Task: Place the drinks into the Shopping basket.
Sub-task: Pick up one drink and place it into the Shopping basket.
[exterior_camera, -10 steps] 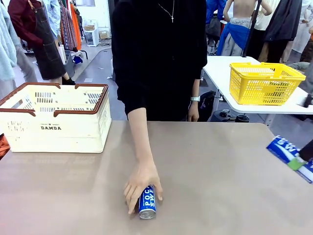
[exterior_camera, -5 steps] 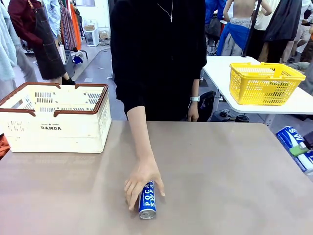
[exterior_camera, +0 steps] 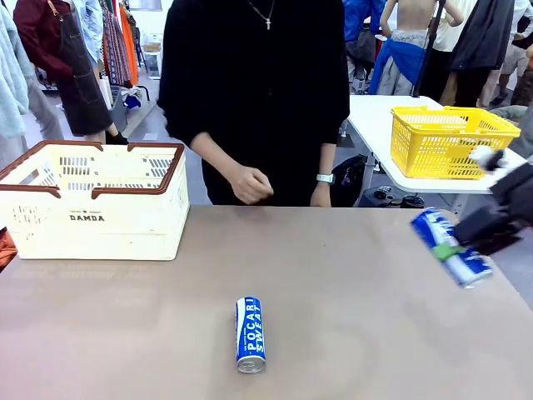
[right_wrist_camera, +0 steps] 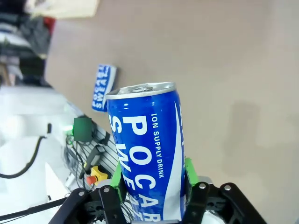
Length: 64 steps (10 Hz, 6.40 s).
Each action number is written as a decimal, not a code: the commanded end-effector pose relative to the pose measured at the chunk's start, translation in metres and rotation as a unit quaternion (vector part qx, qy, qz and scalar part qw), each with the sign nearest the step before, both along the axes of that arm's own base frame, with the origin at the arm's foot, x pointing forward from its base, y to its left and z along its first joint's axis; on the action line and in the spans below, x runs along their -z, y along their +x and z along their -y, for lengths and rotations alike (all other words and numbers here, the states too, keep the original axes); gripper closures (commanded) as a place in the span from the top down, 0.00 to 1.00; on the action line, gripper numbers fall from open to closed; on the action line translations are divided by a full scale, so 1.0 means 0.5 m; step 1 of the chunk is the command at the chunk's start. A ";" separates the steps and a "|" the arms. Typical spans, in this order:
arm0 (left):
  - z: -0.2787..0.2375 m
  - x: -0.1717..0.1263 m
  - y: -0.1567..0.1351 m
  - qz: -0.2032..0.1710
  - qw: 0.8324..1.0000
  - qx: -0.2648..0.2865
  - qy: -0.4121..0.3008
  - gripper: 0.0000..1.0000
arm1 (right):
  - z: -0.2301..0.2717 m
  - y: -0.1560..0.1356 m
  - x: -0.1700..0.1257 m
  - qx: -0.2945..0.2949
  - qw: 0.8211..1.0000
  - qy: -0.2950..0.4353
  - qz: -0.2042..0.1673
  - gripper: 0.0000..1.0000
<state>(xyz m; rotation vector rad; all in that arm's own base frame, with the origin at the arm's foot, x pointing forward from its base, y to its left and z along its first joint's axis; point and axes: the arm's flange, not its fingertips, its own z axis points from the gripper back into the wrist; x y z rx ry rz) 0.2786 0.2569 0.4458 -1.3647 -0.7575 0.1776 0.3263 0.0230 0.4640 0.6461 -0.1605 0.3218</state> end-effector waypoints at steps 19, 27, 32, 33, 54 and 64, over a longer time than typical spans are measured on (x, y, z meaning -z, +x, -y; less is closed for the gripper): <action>0.000 -0.005 -0.002 0.003 1.000 0.000 -0.006 1.00 | -0.648 0.327 0.265 0.047 0.983 -0.179 -0.015 0.00; 0.000 -0.005 -0.002 0.003 1.000 0.000 -0.006 1.00 | -0.643 0.357 0.303 0.050 0.977 -0.200 -0.063 1.00; 0.000 -0.005 -0.002 0.003 1.000 0.000 -0.006 1.00 | -0.605 0.342 0.252 0.054 0.982 -0.176 -0.048 1.00; 0.000 -0.005 -0.002 0.003 1.000 0.000 -0.006 1.00 | -0.589 0.334 0.232 0.040 0.985 -0.160 -0.048 1.00; 0.132 -0.114 0.010 -0.025 0.994 -0.001 0.109 1.00 | 0.325 0.139 0.163 0.106 0.869 0.461 -0.148 1.00; 0.799 -0.181 0.123 -0.080 0.910 0.093 0.396 1.00 | 0.325 0.139 0.163 0.106 0.869 0.461 -0.148 1.00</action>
